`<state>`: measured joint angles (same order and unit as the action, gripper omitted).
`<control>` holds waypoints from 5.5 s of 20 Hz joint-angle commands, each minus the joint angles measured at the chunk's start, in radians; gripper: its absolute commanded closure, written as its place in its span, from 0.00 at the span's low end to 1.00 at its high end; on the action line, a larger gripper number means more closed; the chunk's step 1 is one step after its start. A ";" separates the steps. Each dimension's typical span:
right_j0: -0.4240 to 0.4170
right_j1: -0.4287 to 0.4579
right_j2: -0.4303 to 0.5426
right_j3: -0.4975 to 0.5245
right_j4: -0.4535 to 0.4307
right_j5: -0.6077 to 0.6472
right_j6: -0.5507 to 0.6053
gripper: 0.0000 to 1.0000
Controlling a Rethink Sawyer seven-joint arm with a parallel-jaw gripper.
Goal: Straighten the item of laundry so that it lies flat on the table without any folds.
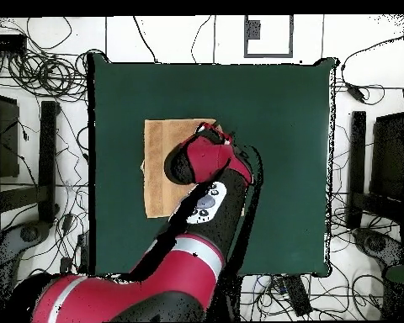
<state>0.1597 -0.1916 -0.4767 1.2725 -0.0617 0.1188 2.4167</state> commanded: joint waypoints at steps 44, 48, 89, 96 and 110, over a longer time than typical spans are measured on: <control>-0.049 0.105 0.295 0.194 0.224 0.014 0.216 0.00; -0.021 0.079 0.299 0.233 0.281 0.042 0.245 0.00; 0.334 0.429 -0.449 0.084 0.540 0.082 0.196 1.00; 0.367 0.501 -0.544 0.100 0.582 0.080 0.231 1.00; 0.287 0.387 -0.342 0.107 0.546 -0.018 0.145 1.00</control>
<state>0.4902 0.2321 -1.0025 1.4009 0.4649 0.1412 2.4167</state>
